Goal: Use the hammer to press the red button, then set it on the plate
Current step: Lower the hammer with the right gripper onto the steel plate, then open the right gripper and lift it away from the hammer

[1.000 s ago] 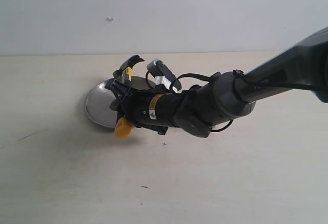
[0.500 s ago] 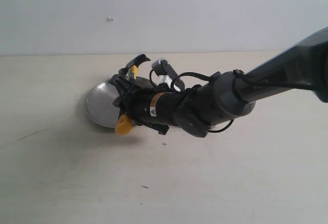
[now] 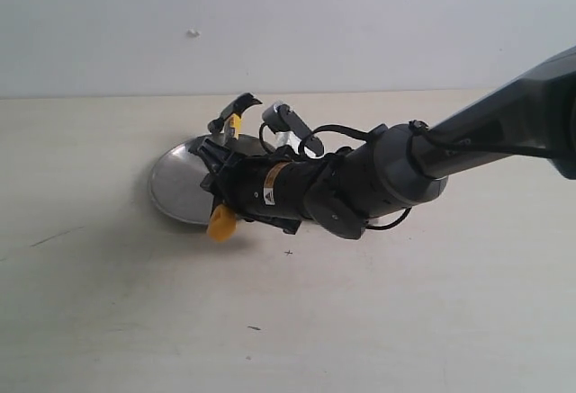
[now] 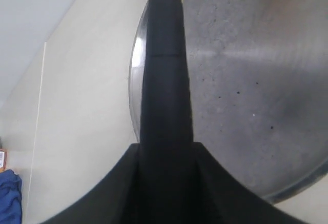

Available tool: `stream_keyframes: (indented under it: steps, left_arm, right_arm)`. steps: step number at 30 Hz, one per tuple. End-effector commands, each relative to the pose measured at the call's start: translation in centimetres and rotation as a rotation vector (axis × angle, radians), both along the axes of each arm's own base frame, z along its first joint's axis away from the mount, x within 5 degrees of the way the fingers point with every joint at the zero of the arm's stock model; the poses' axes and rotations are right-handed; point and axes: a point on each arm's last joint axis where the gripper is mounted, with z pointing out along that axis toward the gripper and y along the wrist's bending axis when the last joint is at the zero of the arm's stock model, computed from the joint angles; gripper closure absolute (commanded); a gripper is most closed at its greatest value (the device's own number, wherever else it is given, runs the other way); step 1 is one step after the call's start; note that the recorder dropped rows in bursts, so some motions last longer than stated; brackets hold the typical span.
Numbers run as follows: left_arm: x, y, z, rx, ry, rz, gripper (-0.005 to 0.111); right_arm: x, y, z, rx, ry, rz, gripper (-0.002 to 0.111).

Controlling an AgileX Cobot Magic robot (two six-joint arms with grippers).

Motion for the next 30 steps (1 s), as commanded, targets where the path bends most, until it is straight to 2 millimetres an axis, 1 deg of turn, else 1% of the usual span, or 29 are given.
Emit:
stream_keyframes:
  steps: [1, 6, 10, 14, 17, 20, 23, 27, 30]
  left_arm:
    - [0.0, 0.0, 0.1, -0.01, -0.006, 0.003, 0.107]
    - [0.0, 0.0, 0.1, -0.01, -0.006, 0.003, 0.107]
    - [0.0, 0.0, 0.1, -0.01, -0.006, 0.003, 0.107]
    - [0.0, 0.0, 0.1, -0.01, -0.006, 0.003, 0.107]
    - [0.0, 0.0, 0.1, -0.01, -0.006, 0.003, 0.107]
    - [0.0, 0.0, 0.1, -0.01, -0.006, 0.003, 0.107]
    - [0.0, 0.0, 0.1, -0.01, -0.006, 0.003, 0.107]
    - [0.0, 0.0, 0.1, -0.01, -0.006, 0.003, 0.107]
    - [0.0, 0.0, 0.1, -0.01, -0.006, 0.003, 0.107]
  right_arm:
    - [0.3, -0.2, 0.4, -0.032, -0.035, 0.023, 0.072]
    - [0.1, -0.5, -0.2, -0.117, 0.0, 0.032, 0.071]
    - [0.1, -0.6, -0.2, -0.134, -0.005, 0.037, 0.071]
    - [1.0, -0.3, 0.7, -0.198, 0.001, 0.042, 0.071]
    - [1.8, -0.2, 1.6, -0.291, 0.014, 0.053, 0.071]
    - [2.2, -0.4, 1.9, -0.363, 0.058, 0.038, 0.067]
    - [2.0, -0.6, 1.8, -0.397, 0.082, 0.039, 0.062]
    - [1.2, -0.2, 1.7, -0.474, 0.102, 0.082, 0.059]
    - [0.9, 0.1, 2.3, -0.49, 0.09, 0.101, 0.058]
